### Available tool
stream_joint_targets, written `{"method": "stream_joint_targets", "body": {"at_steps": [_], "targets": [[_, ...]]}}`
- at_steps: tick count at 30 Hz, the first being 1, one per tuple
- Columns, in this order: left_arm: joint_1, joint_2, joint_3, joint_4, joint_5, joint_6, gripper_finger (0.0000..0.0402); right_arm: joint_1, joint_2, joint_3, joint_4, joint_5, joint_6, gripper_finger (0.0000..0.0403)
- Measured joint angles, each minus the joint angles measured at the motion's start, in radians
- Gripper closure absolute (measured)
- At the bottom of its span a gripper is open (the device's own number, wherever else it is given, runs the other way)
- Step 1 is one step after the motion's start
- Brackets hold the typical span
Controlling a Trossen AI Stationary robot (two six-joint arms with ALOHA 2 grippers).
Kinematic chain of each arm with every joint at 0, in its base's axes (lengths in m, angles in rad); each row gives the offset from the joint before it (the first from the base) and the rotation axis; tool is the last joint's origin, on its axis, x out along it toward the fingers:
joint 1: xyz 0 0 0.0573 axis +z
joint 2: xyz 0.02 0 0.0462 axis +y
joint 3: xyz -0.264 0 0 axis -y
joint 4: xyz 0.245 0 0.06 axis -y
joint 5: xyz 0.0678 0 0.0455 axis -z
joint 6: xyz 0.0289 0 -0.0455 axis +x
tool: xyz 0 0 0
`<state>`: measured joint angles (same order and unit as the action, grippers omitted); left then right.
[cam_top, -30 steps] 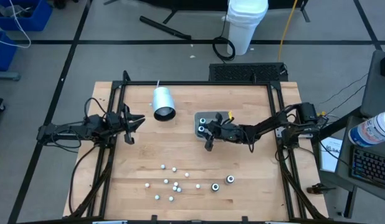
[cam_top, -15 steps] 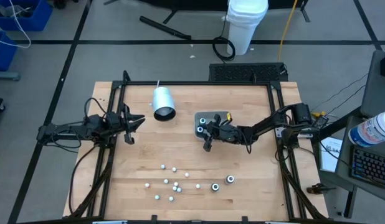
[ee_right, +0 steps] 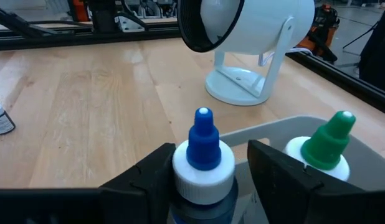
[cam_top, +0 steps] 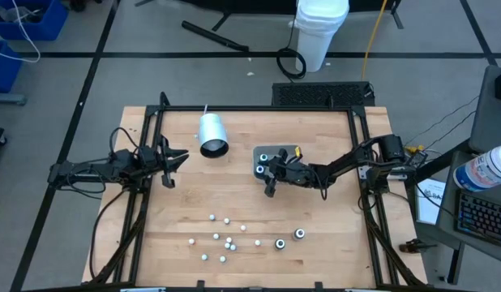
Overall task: Pick & Place food coloring
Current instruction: Put the blue food coloring bottle into the gray bin
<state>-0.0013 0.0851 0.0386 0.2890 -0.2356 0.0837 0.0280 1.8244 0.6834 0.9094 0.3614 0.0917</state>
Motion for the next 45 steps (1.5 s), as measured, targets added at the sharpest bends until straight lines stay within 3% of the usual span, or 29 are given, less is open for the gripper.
{"method": "stream_joint_targets", "body": {"at_steps": [18,22,25,30,35,45], "targets": [[0.0,0.0,0.0,-0.001,0.0,0.018,0.033,-0.002,-0.001,-0.002,0.108,0.0,-0.041,0.0165],[0.0,0.0,0.0,-0.006,0.0,0.017,0.033,-0.004,-0.07,0.0,0.122,0.0,-0.095,0.0156],[0.0,0.0,0.0,-0.007,-0.001,0.017,0.033,-0.014,-0.155,0.0,0.048,0.0,-0.13,0.0154],[0.0,0.0,0.0,-0.009,-0.001,0.018,0.033,-0.047,-0.296,-0.002,-0.229,-0.002,-0.135,0.0155],[0.0,0.0,0.0,-0.011,-0.001,0.019,0.033,-0.1,-0.328,-0.081,-0.202,-0.13,-0.149,0.0145],[0.001,0.0,0.0,-0.011,-0.002,0.038,0.033,-0.171,-0.334,-0.178,-0.103,-0.262,-0.131,0.0137]]}}
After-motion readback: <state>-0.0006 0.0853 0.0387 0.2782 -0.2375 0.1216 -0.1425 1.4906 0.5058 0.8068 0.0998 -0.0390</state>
